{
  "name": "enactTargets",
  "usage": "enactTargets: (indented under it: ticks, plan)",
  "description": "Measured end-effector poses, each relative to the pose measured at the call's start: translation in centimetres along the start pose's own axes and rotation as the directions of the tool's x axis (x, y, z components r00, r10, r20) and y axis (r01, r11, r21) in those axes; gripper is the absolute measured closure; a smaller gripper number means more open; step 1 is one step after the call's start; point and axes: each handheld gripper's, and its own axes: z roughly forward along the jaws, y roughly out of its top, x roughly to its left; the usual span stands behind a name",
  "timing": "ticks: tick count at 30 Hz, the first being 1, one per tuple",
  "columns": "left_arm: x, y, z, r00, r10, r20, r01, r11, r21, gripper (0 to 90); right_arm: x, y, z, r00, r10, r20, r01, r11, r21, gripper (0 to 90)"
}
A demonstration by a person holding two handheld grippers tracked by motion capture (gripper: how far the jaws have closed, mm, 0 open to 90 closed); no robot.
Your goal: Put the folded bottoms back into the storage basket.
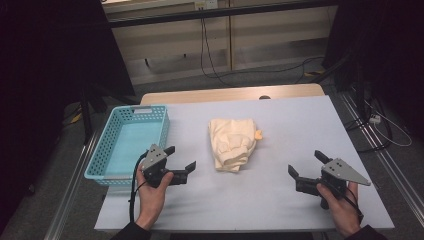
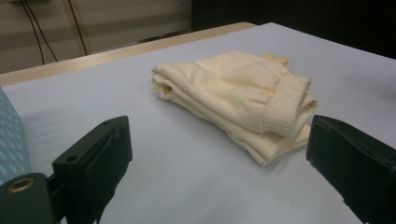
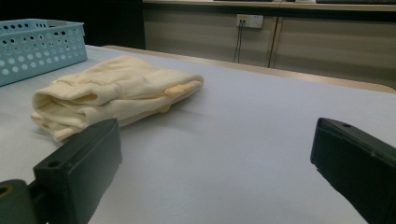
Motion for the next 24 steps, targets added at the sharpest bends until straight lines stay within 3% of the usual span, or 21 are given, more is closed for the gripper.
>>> enactTargets:
  ticks: [3, 7, 12, 24]
  plan:
    - [0.1, 0.2, 0.6, 0.9995, -0.004, 0.032, 0.003, 0.9999, 0.015, 7.0, 0.0, 0.0, 0.0, 1.0, 0.002, 0.0, -0.002, 1.0, 0.0, 1.7]
    - [0.2, 0.3, 1.3, 0.999, -0.015, 0.043, 0.014, 0.9993, 0.035, 7.3, 0.0, 0.0, 0.1, 1.0, 0.002, 0.001, -0.002, 1.0, 0.0, 1.7]
    - [0.4, 1.1, 2.3, 0.9991, 0.003, 0.042, -0.004, 0.9993, 0.037, 8.2, 0.0, 0.0, 0.2, 1.0, 0.005, -0.003, -0.005, 1.0, 0.003, 1.7]
    - [-0.2, 2.8, 5.5, 0.9948, -0.025, 0.099, 0.019, 0.9979, 0.061, 7.8, 0.0, 0.0, 0.2, 1.0, 0.005, -0.004, -0.005, 1.0, 0.004, 1.3]
